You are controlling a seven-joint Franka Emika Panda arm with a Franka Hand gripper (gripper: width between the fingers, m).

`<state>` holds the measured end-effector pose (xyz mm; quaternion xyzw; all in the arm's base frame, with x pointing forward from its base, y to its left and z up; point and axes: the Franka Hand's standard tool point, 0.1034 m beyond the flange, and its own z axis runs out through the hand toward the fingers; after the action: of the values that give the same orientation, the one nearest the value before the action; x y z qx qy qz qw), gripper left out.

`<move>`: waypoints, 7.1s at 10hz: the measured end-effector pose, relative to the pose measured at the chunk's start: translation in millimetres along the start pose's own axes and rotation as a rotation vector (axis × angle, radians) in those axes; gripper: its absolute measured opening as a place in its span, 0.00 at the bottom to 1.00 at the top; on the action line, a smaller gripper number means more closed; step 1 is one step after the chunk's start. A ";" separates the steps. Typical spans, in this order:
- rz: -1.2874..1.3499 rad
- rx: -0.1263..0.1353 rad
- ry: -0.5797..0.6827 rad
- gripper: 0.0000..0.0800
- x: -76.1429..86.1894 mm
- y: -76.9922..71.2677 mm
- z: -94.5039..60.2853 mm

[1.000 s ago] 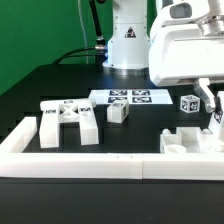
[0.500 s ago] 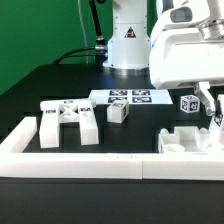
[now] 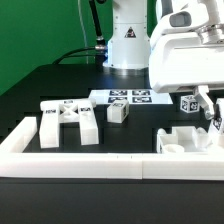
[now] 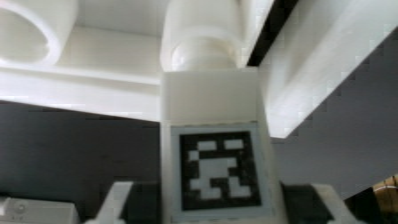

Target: Assemble chair

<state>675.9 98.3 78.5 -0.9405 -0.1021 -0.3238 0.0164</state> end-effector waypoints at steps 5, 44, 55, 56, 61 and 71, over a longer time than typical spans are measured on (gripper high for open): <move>-0.005 -0.003 0.015 0.73 0.2 0.3 0.9; 0.281 0.047 -0.546 0.36 -0.8 2.1 -5.6; 0.994 -0.136 -0.507 0.63 5.2 -10.7 -1.9; 0.959 -0.129 -0.518 0.63 4.0 -13.3 -2.4; 0.605 -0.035 -0.523 0.81 3.2 -14.8 -2.4; -0.319 0.133 -0.500 0.81 6.6 -13.5 -2.7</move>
Offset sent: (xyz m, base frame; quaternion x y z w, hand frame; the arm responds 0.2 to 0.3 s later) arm 0.0000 0.0000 0.0000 0.0000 0.0000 0.0000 1.0000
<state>676.6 112.5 84.2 -0.9599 -0.2704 -0.0735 0.0012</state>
